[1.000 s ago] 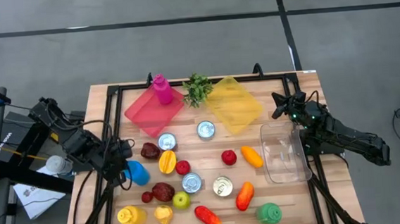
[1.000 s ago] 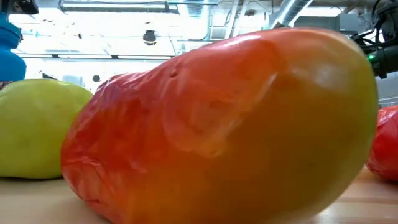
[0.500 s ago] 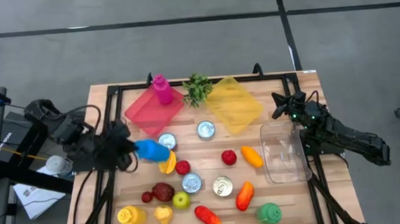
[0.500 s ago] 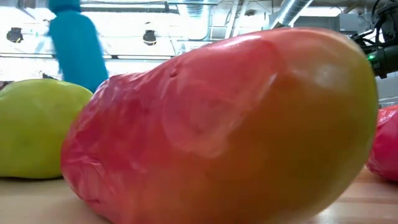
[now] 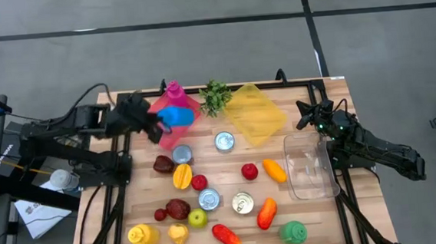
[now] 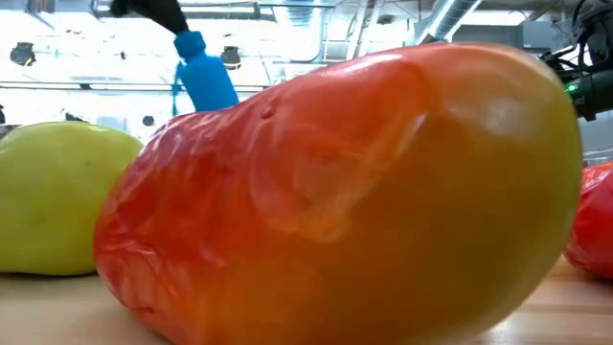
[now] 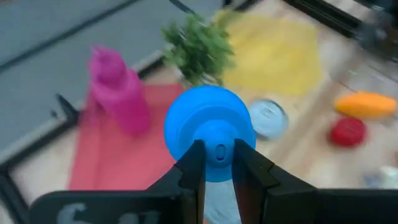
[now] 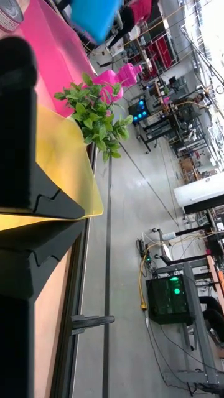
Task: Pick & Place Food Item
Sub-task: Put the blue water bottle into the pink bin
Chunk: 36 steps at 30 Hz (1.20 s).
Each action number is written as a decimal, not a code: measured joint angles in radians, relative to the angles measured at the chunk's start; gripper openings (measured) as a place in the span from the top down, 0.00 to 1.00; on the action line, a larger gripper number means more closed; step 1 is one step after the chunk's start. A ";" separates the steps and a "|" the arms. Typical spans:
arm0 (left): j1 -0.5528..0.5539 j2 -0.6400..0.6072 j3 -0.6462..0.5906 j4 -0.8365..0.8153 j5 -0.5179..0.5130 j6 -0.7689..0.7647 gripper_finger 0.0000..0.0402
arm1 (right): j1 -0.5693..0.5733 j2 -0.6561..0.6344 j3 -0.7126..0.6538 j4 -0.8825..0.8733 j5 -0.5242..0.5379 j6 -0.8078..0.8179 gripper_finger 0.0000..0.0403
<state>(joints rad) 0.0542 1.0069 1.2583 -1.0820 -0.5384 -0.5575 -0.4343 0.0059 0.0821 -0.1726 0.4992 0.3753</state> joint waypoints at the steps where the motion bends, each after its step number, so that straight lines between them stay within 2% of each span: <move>1: 0.043 0.009 0.000 0.001 0.019 0.035 0.89 | 0.000 0.000 0.000 0.000 0.000 0.000 0.97; 8: 0.293 0.094 -0.002 -0.066 0.213 0.111 0.89 | 0.000 0.000 0.000 0.000 0.000 0.000 0.97; 14: 0.394 0.157 -0.002 -0.063 0.182 0.239 0.89 | -0.001 0.000 0.000 0.000 0.000 0.000 0.97; 21: 0.517 0.239 -0.002 -0.061 0.178 0.300 0.89 | -0.001 0.000 0.000 0.000 0.000 0.000 0.97; 26: 0.593 0.281 -0.002 -0.032 0.267 0.319 0.88 | 0.000 0.000 0.000 0.000 0.000 0.000 0.97; 36: 0.652 0.300 -0.006 0.008 0.259 0.376 0.88 | 0.000 0.000 0.000 0.000 0.000 0.000 0.97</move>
<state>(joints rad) 0.7063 1.3067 1.2524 -1.0744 -0.2792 -0.1816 -0.4340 0.0059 0.0822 -0.1730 0.4991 0.3756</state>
